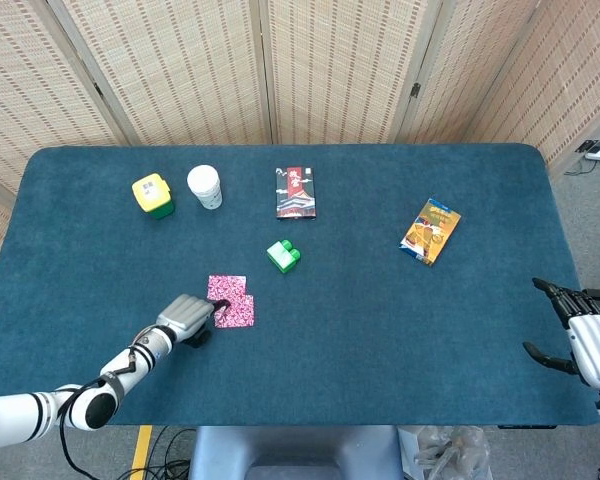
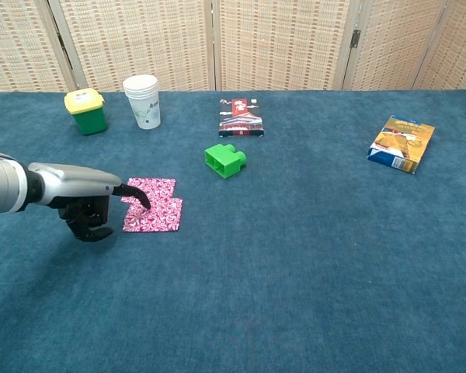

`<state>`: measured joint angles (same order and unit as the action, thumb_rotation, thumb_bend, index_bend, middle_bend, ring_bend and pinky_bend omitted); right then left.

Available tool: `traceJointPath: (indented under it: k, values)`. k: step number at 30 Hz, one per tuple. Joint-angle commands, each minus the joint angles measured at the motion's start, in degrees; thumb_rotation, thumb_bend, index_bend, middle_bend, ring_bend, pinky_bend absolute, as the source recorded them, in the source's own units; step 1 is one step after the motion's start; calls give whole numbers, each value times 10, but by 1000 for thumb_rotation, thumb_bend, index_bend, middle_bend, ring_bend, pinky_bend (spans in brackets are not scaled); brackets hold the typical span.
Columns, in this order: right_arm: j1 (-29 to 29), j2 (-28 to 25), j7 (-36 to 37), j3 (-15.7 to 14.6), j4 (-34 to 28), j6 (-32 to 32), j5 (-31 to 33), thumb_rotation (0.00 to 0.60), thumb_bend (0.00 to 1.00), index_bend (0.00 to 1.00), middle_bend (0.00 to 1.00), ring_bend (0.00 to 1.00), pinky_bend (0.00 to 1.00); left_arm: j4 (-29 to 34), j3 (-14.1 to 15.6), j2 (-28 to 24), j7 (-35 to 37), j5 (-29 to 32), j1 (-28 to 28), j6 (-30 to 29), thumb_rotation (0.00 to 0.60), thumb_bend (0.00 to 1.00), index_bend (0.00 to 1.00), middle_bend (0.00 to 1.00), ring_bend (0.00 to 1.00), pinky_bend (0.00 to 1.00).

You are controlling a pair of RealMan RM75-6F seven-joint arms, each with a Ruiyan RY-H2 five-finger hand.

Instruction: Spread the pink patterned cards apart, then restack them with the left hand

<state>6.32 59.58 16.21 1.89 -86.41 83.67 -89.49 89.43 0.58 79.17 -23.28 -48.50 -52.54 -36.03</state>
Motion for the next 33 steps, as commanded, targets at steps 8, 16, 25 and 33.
traceJointPath:
  k: [8,16,25,33]
  values:
    - [-2,0,1,0,1,3,-2,600,246,89,215,192,194,67,19,-30,-9,-16,-6,-27,600,540,222,959,947,1000]
    - [-5,1,3,-1,3,5,0,600,246,89,215,192,194,39,10,-21,20,-22,1,-38,600,541,223,959,947,1000]
    - [-5,1,4,-1,4,3,2,600,246,89,215,192,194,7,9,2,13,-25,11,-69,600,541,224,959,947,1000]
    - [-2,4,8,-1,8,-2,0,600,246,89,215,192,194,15,28,-19,3,-9,23,-71,600,541,225,959,947,1000]
